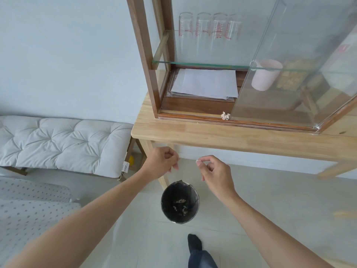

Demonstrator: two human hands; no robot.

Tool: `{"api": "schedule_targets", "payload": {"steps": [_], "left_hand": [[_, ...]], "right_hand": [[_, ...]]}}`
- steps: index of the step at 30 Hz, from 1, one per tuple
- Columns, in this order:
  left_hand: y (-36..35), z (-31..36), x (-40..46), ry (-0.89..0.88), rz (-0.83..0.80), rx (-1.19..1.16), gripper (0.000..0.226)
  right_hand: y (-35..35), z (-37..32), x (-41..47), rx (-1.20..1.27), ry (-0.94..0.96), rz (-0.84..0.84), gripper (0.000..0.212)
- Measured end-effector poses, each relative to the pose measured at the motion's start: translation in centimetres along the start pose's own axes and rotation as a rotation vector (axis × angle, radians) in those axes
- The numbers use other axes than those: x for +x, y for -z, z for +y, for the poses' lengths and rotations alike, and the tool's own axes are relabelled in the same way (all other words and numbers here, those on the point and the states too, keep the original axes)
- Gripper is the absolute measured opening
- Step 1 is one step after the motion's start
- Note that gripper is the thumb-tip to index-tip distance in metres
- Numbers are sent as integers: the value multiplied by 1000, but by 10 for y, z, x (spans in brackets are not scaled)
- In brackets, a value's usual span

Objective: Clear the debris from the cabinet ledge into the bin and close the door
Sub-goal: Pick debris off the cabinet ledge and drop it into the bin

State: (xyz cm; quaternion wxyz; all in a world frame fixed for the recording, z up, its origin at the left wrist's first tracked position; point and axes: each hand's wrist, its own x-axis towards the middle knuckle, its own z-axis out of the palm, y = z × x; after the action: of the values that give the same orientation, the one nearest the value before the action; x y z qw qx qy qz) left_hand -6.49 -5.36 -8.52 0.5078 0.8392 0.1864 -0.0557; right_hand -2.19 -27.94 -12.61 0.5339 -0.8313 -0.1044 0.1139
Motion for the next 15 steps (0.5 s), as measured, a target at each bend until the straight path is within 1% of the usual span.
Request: {"api": "schedule_targets", "payload": {"steps": [4, 7, 11, 12, 15], "left_hand": [[-11, -34, -10, 89, 0, 95, 14], [-19, -52, -9, 136, -11, 177, 15], [-24, -70, -5, 222, -55, 305, 33], [-24, -73, -5, 233, -42, 317, 33], [-22, -81, -5, 242, -2, 336, 21]], "right_hand": [[-24, 25, -13, -100, -43, -77, 9], [-42, 39, -13, -176, -86, -133, 13], [-56, 51, -13, -238, -139, -185, 29], [-57, 53, -13, -245, -142, -187, 31], [-55, 53, -14, -266, -142, -181, 32]]}}
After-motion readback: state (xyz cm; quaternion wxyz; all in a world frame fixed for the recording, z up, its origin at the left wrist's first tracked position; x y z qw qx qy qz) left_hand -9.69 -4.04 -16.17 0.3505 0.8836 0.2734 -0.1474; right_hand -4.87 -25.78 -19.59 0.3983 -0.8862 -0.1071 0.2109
